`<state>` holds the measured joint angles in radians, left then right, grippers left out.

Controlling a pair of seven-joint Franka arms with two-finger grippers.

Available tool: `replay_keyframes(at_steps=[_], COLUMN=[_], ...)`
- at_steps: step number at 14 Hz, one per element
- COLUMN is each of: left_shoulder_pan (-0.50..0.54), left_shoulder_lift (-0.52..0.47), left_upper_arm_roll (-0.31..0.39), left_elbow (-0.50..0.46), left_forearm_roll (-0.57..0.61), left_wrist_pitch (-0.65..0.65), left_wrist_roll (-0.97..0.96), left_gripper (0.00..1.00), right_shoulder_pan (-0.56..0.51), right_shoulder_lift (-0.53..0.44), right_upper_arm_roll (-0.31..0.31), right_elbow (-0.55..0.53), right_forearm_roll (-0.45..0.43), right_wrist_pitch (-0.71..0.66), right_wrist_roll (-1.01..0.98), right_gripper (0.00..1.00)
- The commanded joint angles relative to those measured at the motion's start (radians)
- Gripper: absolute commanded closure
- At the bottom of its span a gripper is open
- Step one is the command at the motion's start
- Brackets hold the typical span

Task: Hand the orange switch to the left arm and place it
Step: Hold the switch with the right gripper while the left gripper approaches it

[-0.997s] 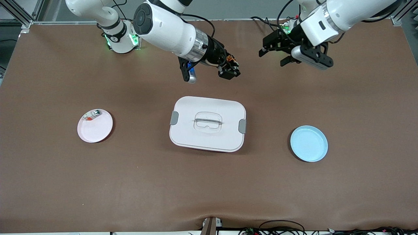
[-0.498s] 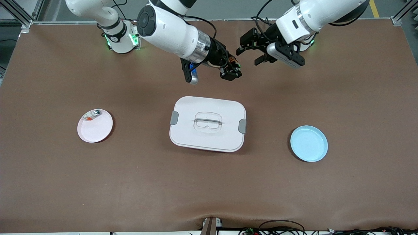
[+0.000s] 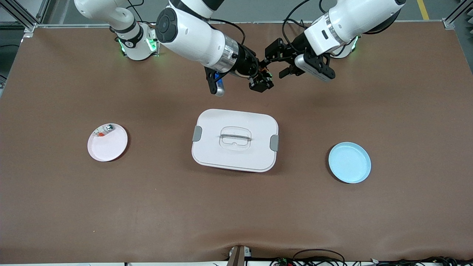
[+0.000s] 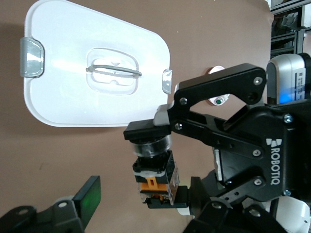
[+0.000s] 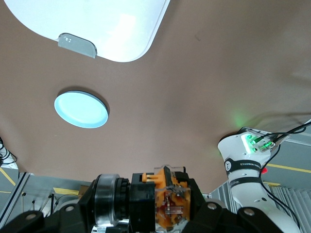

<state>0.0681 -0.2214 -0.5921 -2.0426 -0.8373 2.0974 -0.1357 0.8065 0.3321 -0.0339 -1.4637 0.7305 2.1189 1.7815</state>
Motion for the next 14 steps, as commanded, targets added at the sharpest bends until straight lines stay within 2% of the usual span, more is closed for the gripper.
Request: replay_keyframes(at_steps=[1, 9, 12, 14], left_shoulder_pan=[0.010, 0.010, 0.010, 0.012], left_shoulder_lift=[-0.029, -0.012, -0.001, 0.004], left_upper_arm_roll=[-0.021, -0.064, -0.068, -0.069], left_elbow=[-0.039, -0.059, -0.059, -0.059], left_forearm_roll=[-0.060, -0.103, -0.103, -0.103], left_wrist_pitch=[0.027, 0.099, 0.101, 0.102], left_wrist_roll=[0.047, 0.051, 0.051, 0.093], left_gripper=[0.22, 0.32, 0.41, 0.58], right_shoulder_pan=[0.013, 0.013, 0.013, 0.013], right_shoulder_lift=[0.016, 0.018, 0.018, 0.016], right_upper_arm_roll=[-0.012, -0.012, -0.012, -0.012], right_elbow=[0.031, 0.037, 0.039, 0.039], right_forearm_roll=[0.018, 0.018, 0.018, 0.018], right_wrist_pitch=[-0.002, -0.002, -0.002, -0.002], right_wrist_roll=[0.015, 0.018, 0.018, 0.018], right_gripper=[0.72, 0.72, 0.72, 0.72])
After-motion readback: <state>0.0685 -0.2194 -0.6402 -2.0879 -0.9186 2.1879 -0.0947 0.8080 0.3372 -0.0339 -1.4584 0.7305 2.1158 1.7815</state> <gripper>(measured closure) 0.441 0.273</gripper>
